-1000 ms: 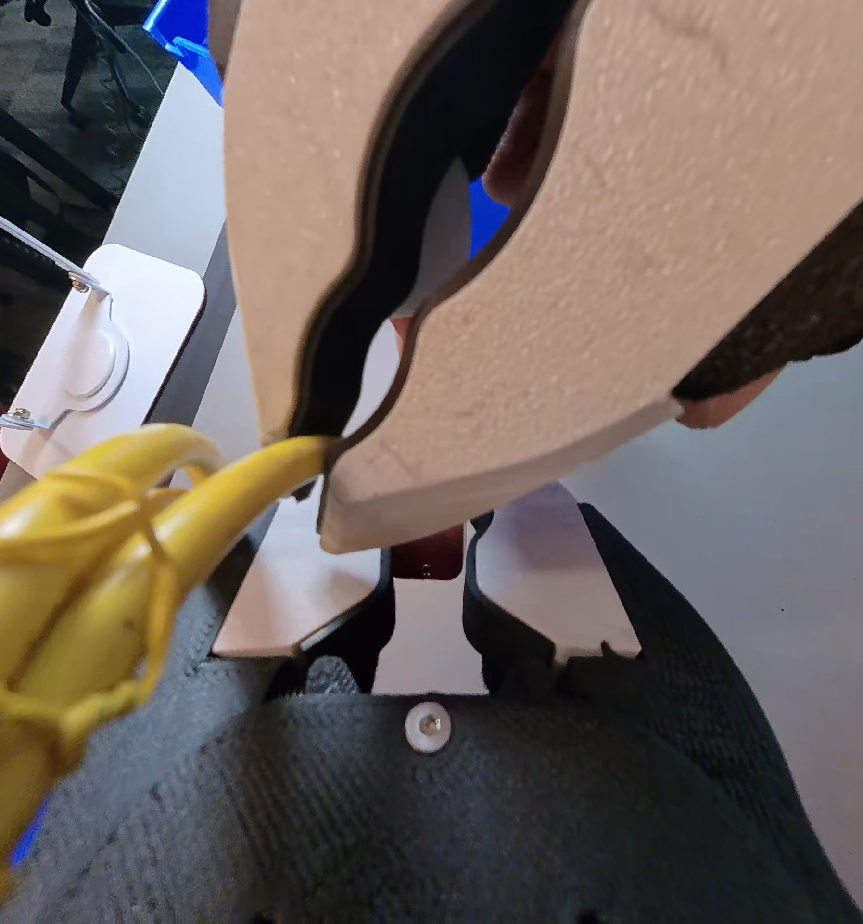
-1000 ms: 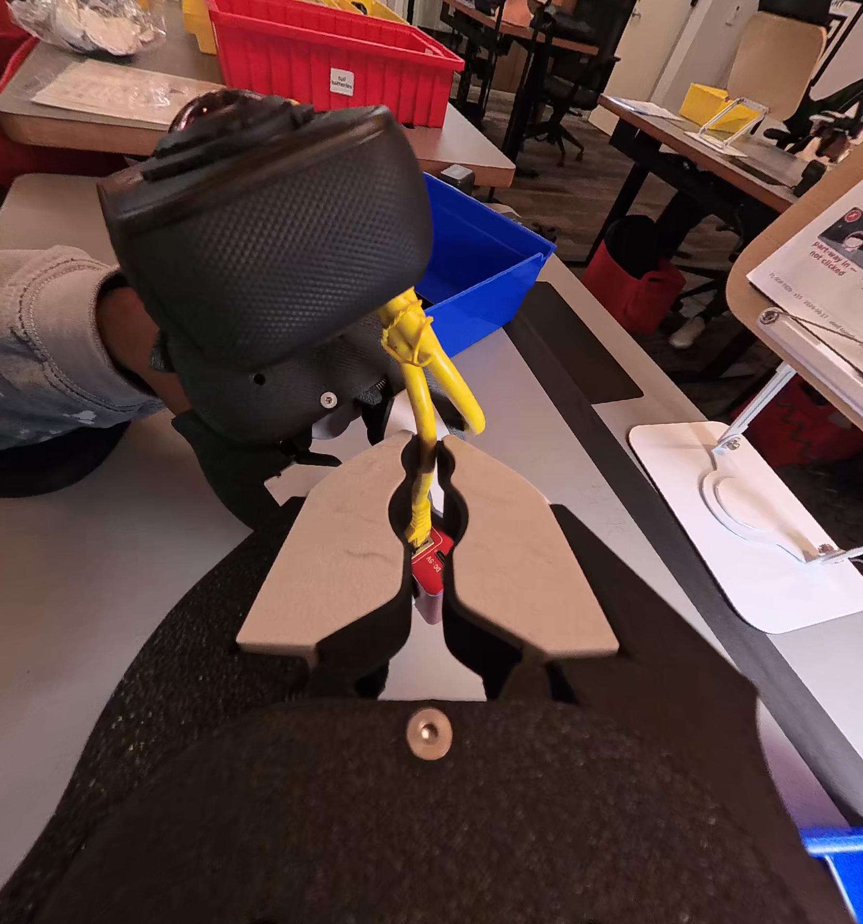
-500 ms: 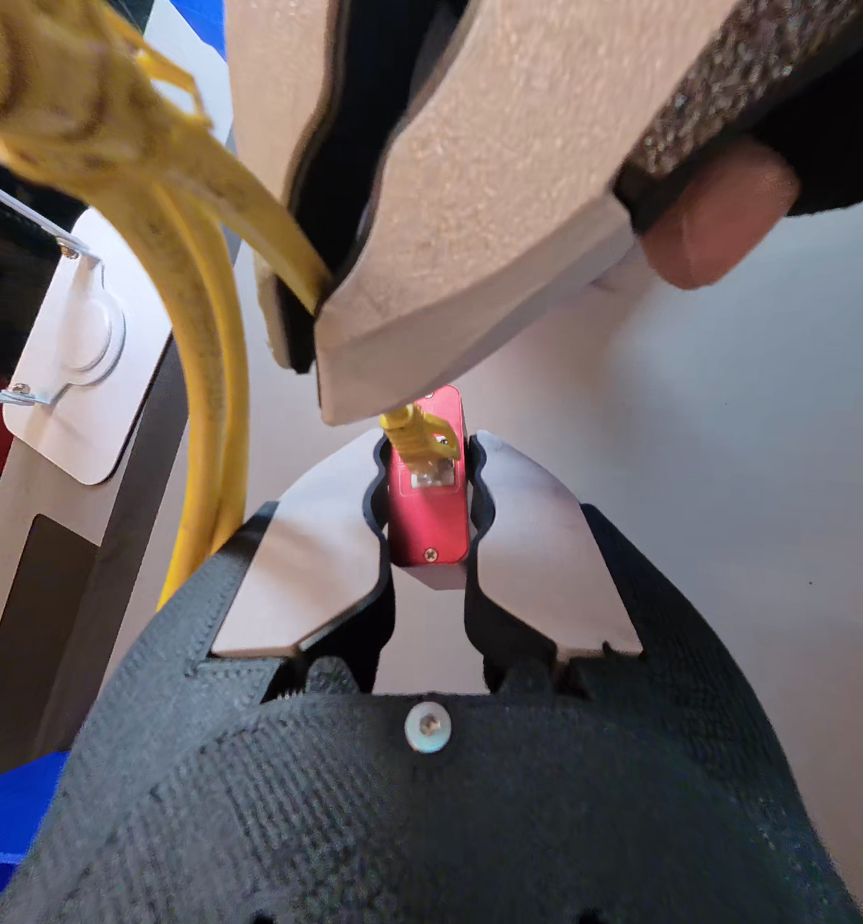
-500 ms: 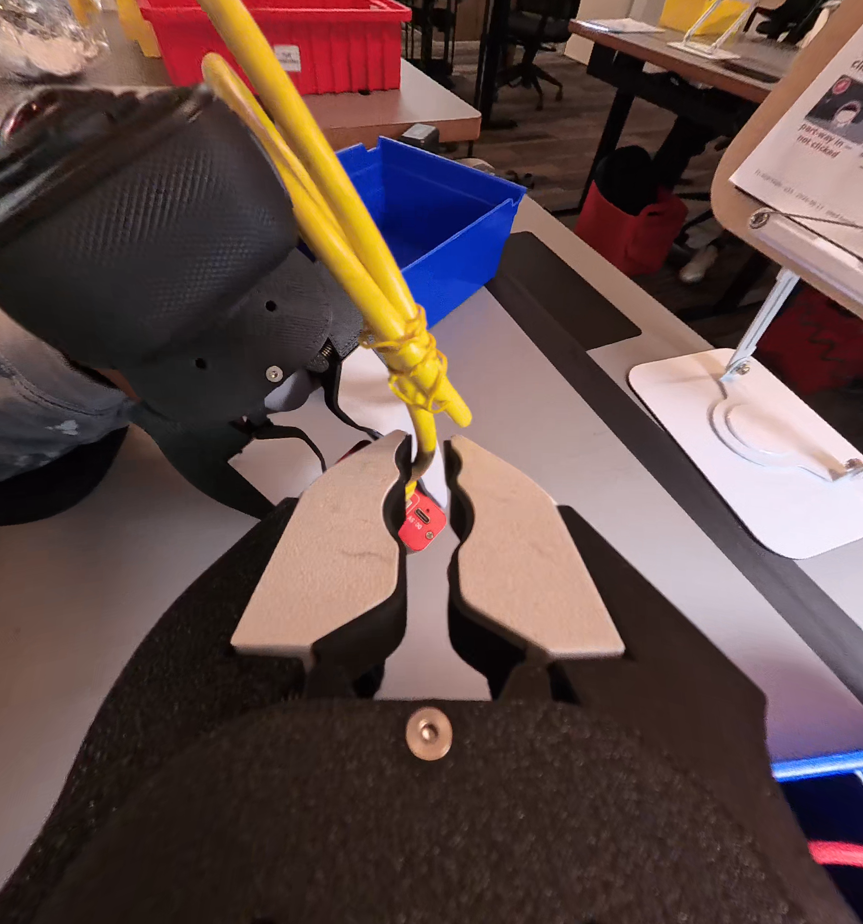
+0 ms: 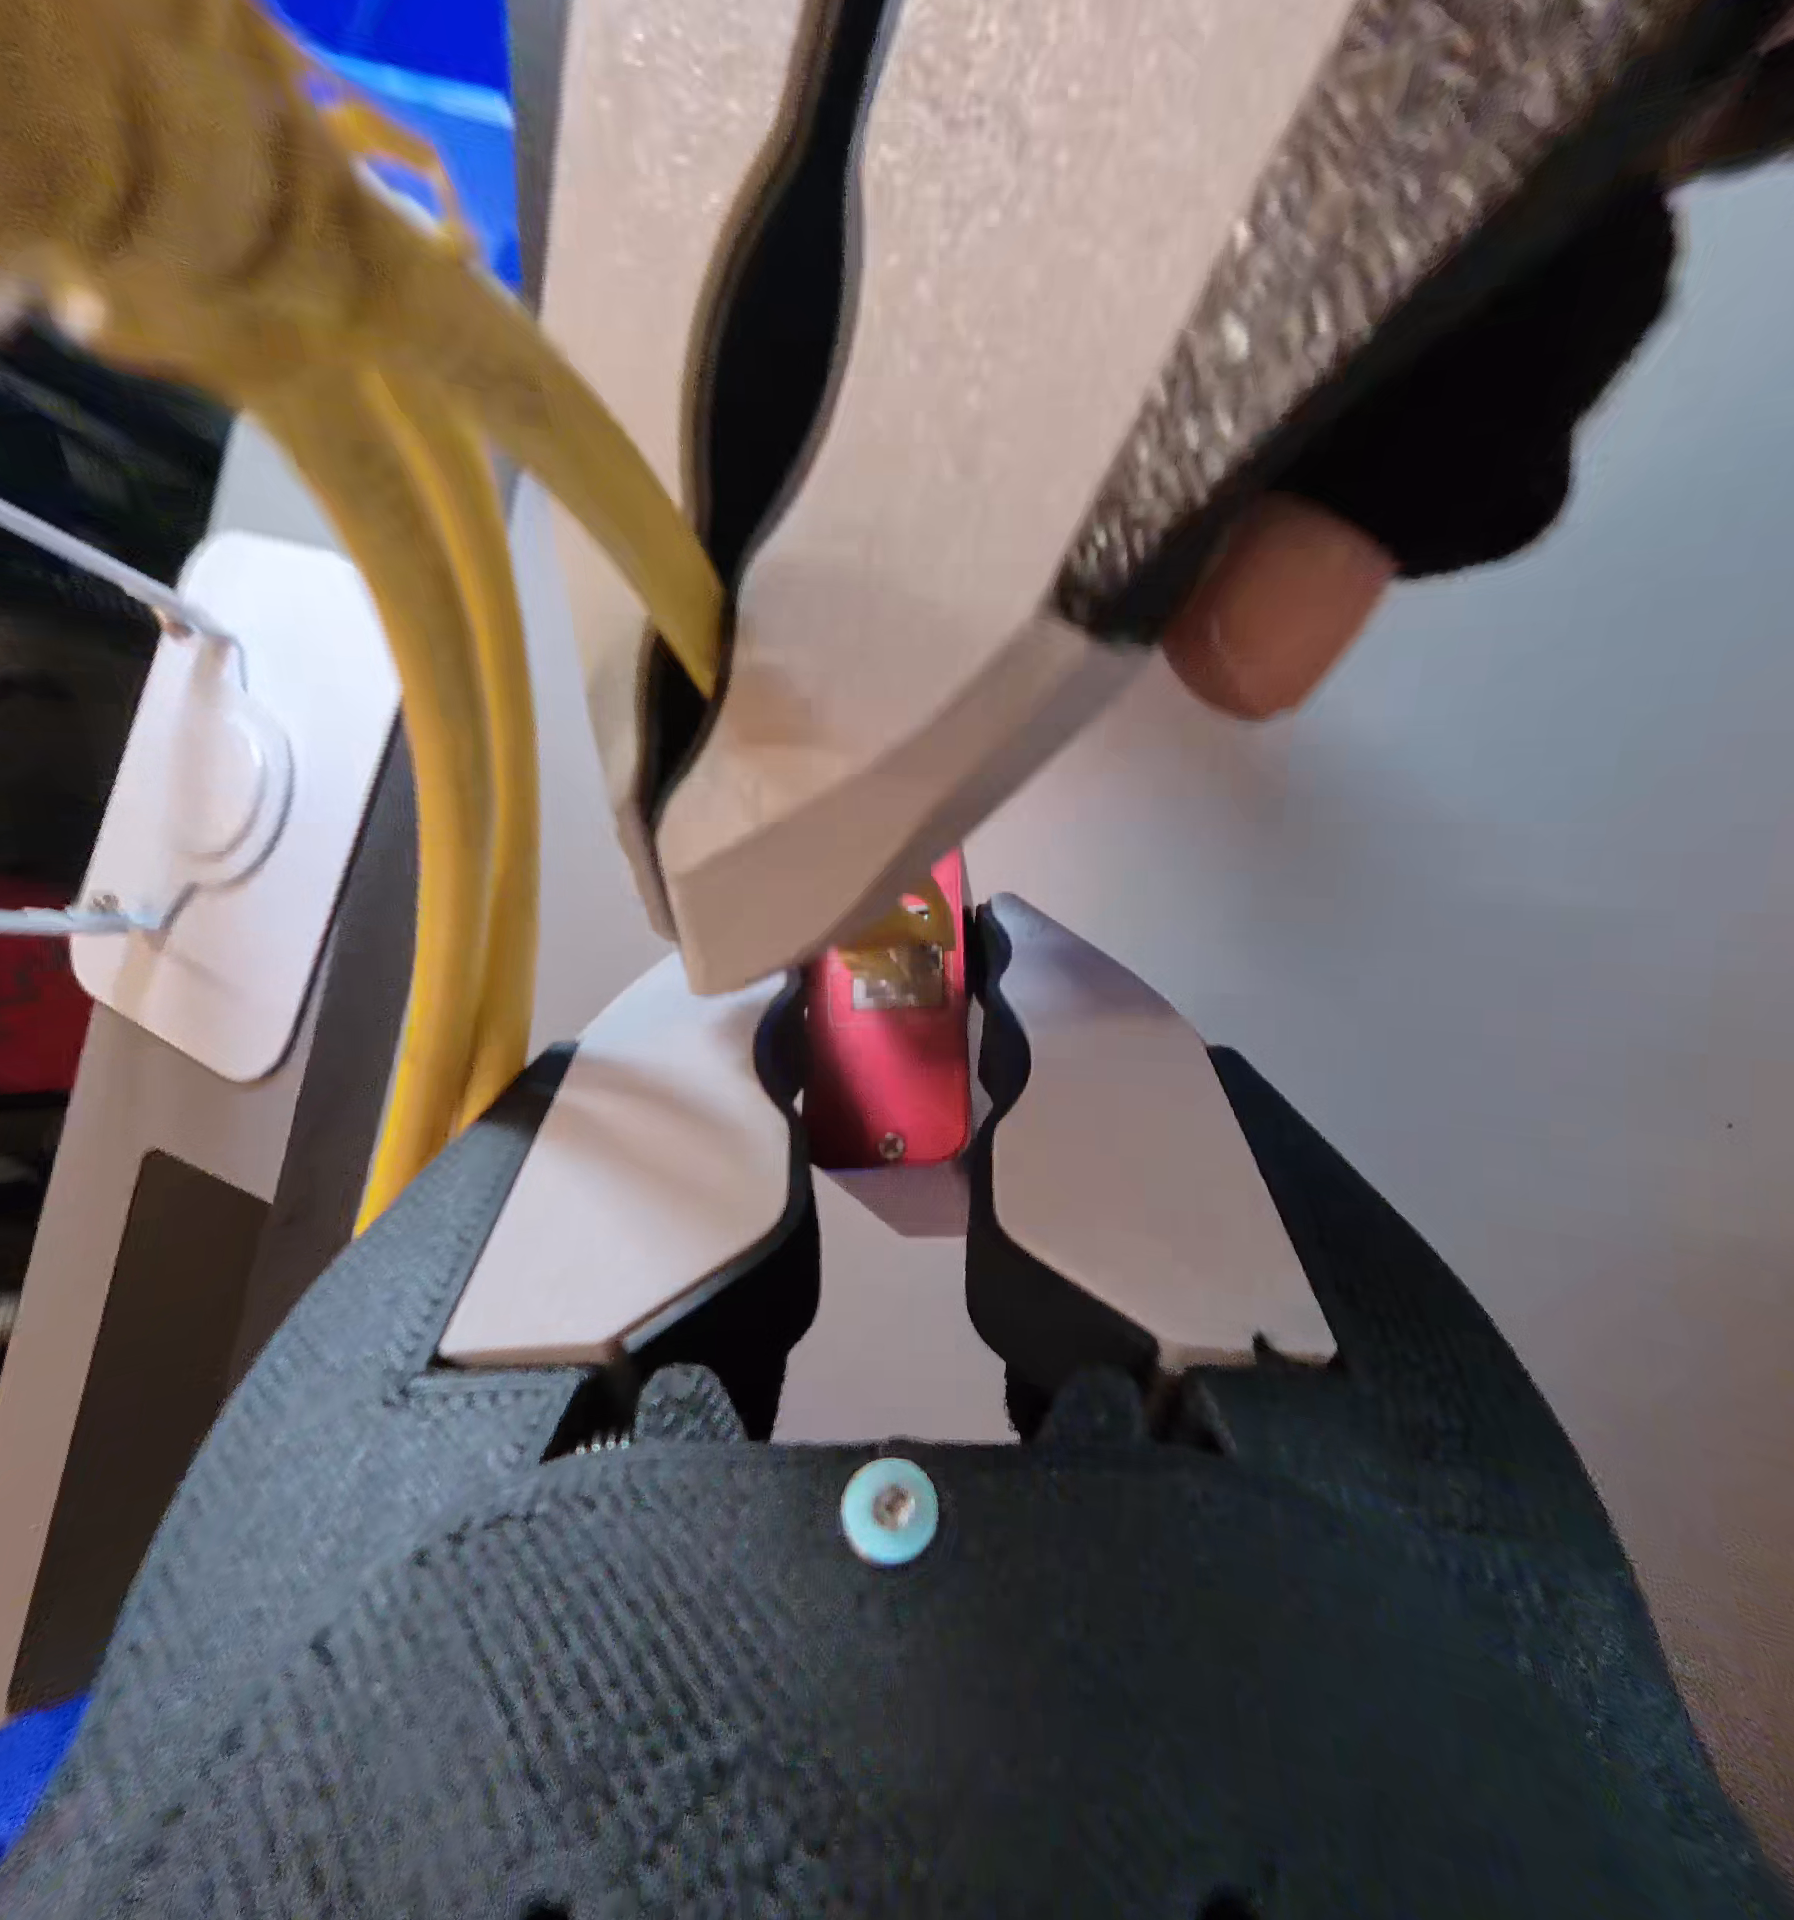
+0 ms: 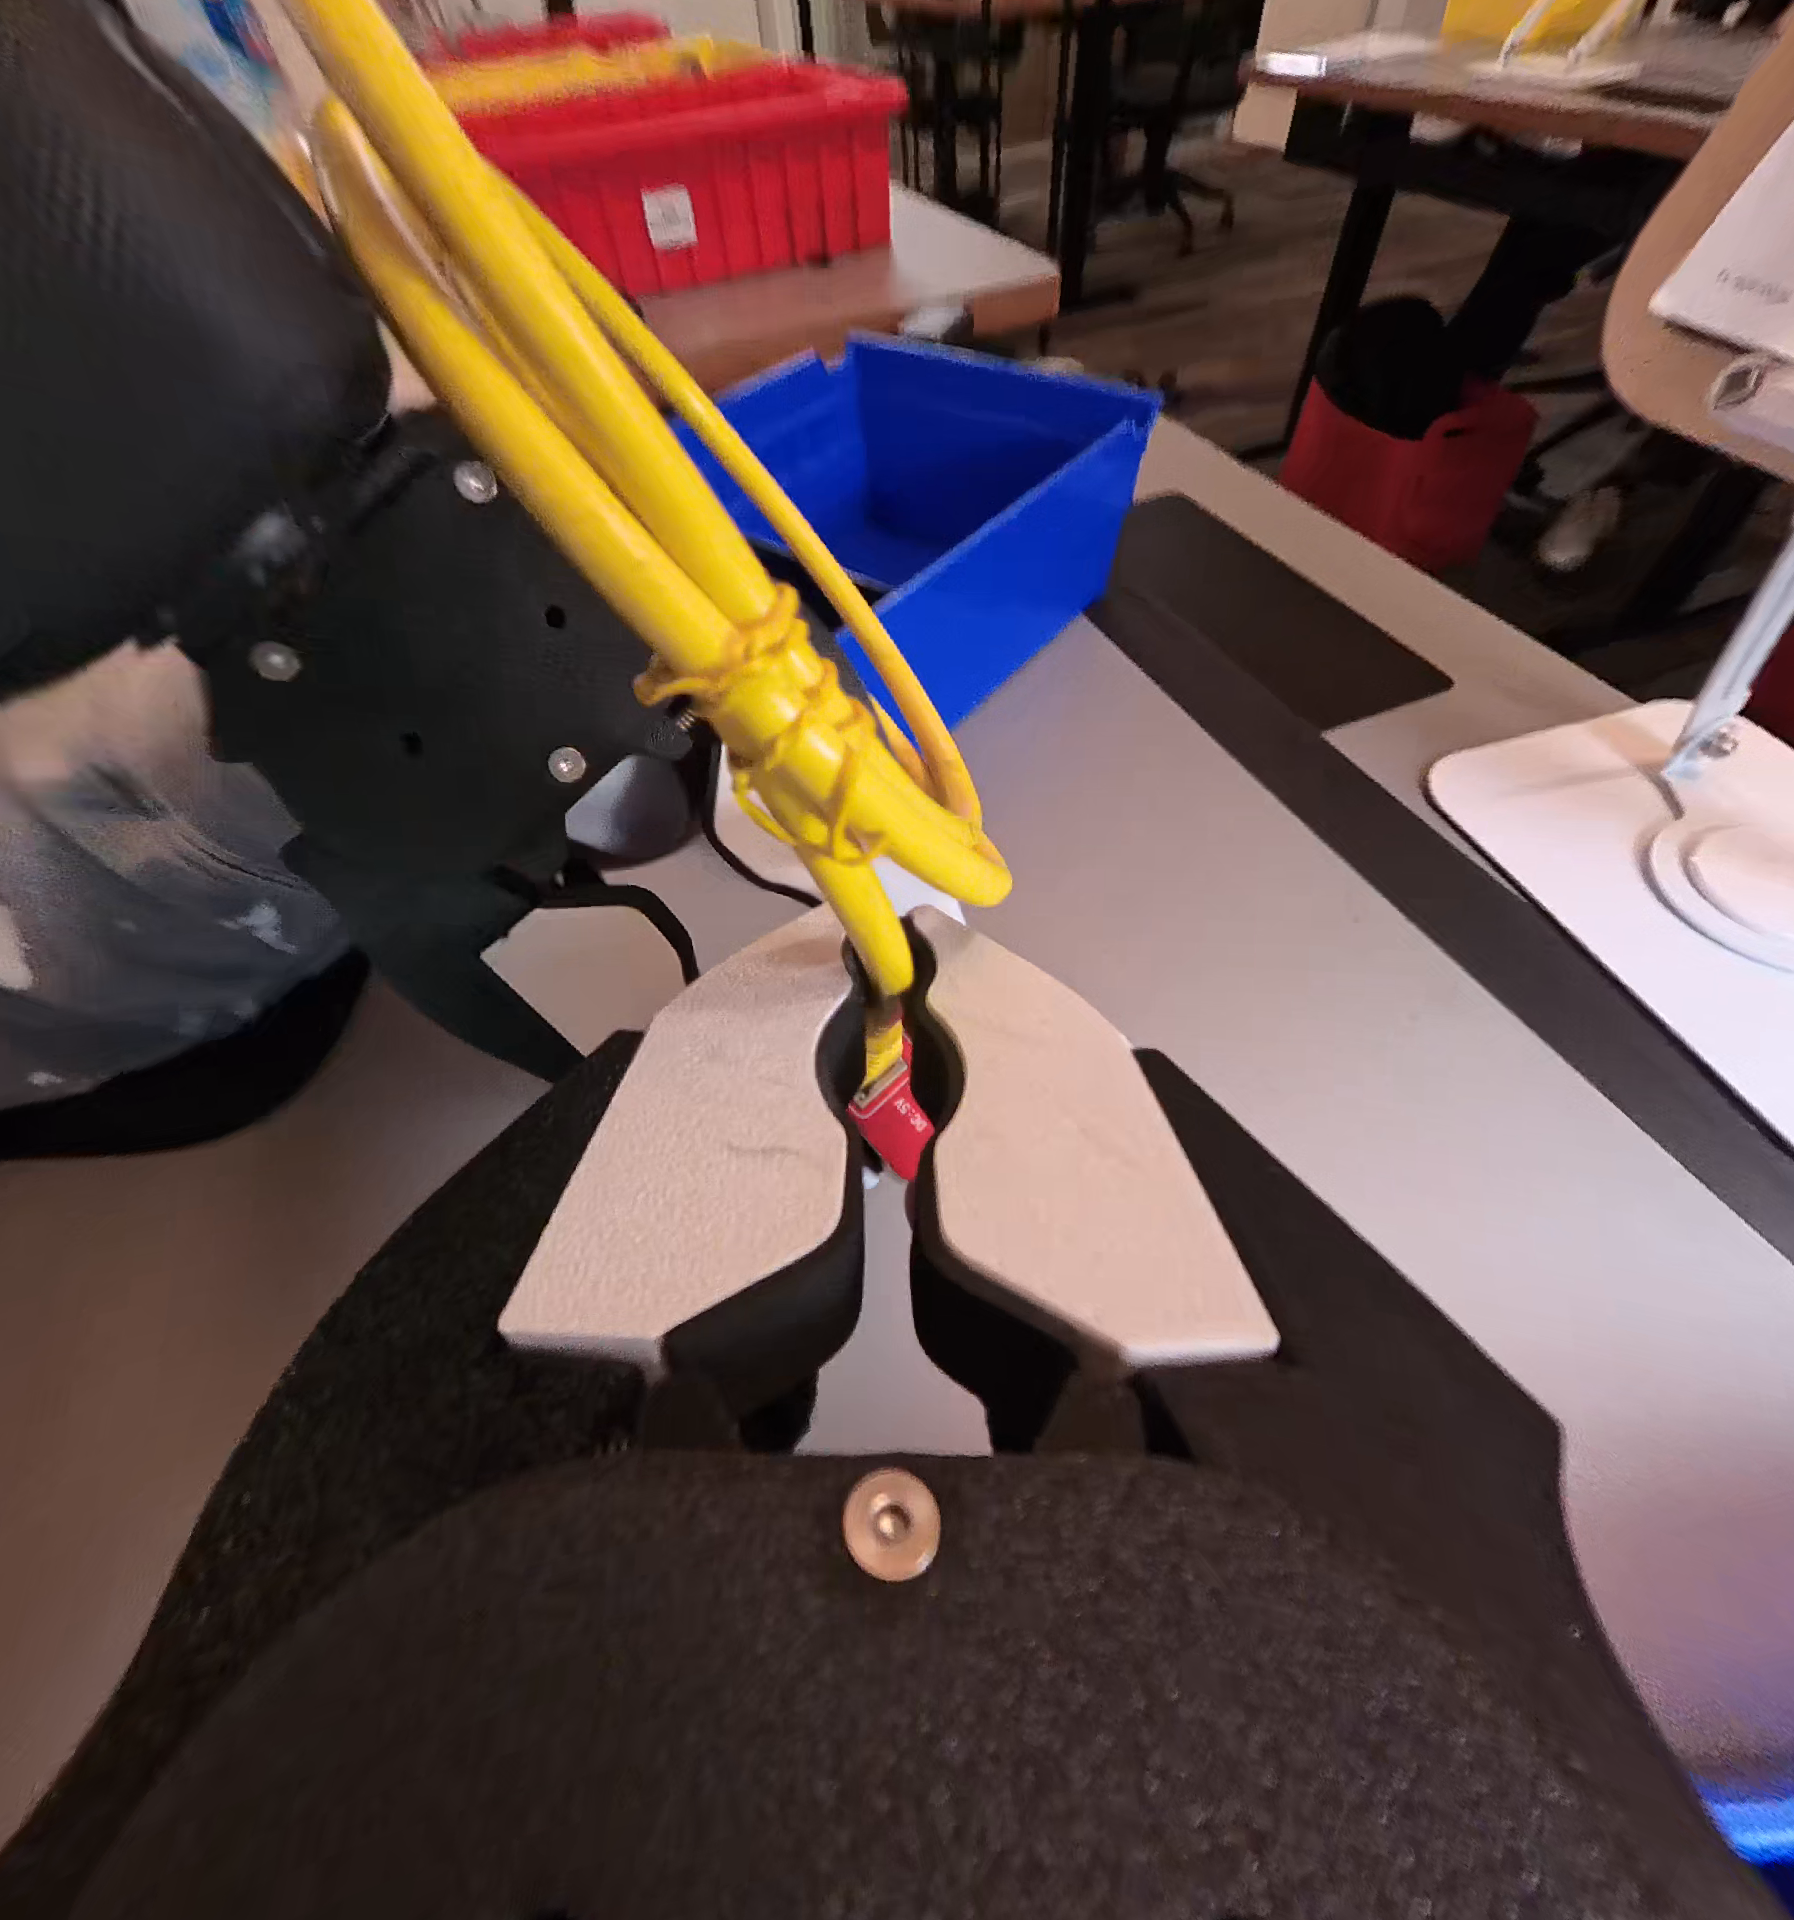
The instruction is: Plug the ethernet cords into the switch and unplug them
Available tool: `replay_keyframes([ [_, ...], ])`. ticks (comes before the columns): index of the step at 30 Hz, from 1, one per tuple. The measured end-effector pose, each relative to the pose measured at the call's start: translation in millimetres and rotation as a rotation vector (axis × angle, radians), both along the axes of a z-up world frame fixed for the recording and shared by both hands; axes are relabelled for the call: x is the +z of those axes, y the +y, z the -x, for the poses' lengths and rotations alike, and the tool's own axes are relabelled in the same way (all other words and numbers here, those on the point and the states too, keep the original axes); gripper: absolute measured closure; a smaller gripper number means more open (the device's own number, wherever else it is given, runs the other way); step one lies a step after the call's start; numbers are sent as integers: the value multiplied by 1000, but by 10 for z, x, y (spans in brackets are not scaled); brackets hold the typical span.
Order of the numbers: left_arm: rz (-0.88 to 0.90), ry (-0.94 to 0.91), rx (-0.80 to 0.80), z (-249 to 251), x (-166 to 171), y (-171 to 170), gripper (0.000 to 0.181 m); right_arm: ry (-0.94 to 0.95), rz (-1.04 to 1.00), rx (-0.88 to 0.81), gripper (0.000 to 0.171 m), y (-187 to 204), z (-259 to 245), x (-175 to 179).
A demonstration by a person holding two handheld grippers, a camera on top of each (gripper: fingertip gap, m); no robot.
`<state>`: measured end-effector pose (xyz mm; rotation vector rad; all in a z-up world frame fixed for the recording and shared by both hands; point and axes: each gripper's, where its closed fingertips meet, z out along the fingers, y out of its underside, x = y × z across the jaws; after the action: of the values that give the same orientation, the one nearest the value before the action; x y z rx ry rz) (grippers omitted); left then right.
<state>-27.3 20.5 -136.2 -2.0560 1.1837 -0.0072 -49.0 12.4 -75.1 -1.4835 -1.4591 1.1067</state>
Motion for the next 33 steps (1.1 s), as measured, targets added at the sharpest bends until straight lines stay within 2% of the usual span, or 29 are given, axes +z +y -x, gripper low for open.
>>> replay_keyframes([
  [3,-103,-120,-70,-80,302,-34,151,133,79,36,170,-15,-67,273],
  [6,-203,-190,-118,-153,510,-55,148,194,69,35,170,-19,-131,454],
  [13,-305,-271,-141,-216,629,-13,142,173,-83,7,170,-56,-171,554],
  [19,-210,-459,-162,-295,652,-49,139,205,-41,49,170,-83,-197,585],
  [22,-8,-794,-185,-258,704,-84,122,302,-1,70,171,-57,-337,794],
  [24,78,-930,-187,-146,670,-56,121,328,-12,41,171,15,-454,901],
  [26,63,-919,-209,-150,556,-44,120,340,-13,37,171,38,-529,951],
  [29,82,-955,-268,-422,483,-82,119,386,-6,57,171,12,-542,1014],
  [33,12,-1093,-369,-720,688,-204,118,512,18,89,171,-86,-531,1155],
])
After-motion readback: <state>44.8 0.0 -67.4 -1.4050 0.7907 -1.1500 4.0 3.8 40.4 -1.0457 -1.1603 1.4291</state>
